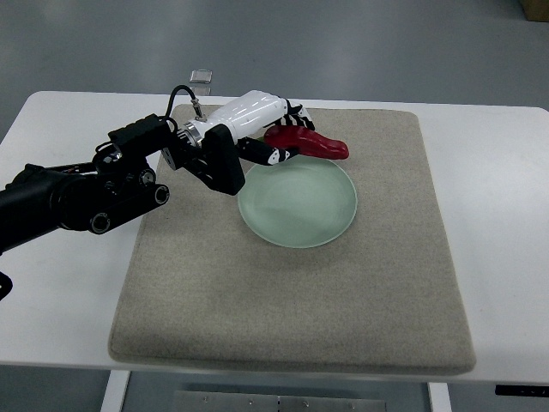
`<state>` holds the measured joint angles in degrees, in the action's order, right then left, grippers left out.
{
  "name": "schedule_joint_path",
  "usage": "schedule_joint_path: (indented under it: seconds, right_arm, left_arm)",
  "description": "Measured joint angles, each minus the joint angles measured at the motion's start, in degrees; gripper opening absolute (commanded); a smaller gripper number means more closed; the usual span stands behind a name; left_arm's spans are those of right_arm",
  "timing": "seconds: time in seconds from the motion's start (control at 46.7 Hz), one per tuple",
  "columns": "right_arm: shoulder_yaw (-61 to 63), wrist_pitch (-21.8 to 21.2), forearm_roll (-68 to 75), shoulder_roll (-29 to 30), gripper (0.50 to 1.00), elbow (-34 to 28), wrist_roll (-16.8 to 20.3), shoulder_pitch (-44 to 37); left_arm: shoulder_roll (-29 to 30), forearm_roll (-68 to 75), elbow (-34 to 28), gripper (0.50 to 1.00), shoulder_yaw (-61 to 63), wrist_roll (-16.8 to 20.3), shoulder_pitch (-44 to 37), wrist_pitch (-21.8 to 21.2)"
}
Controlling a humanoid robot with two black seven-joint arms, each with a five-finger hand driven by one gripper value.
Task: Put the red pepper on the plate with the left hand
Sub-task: 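Lift the pepper and carry it with the left hand over the plate, then lower the pepper onto the plate and open the left hand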
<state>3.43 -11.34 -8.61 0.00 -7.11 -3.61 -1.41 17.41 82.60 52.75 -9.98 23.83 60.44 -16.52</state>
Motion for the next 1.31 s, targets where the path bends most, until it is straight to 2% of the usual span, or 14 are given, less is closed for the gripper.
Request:
schedule_joint_path:
  seconds: [0.278,0.642,1.22,1.305]
  right_arm:
    - [0.0,0.0,0.0,0.0,0.932,0.04,0.01,0.0]
    - [0.0,0.0,0.0,0.0,0.932,0.0,0.01,0.0]
    - [0.0,0.0,0.0,0.0,0.932,0.02,0.01,0.0]
    - [0.0,0.0,0.0,0.0,0.932,0.02,0.01,0.0]
  left_arm:
    - [-1.14,4.58,2.95,0.5,1.01,0.05,-1.07,0.89]
    - [-1.5,4.83,2.21,0.5,3.38,0.07,-1.09,2.08]
    - [-1.47,5.0,0.15,0.5,4.7,-0.01,-1.19,1.59]
    - [-1.49,4.82,-0.06,0.647,4.55,-0.01,-1.29,1.41]
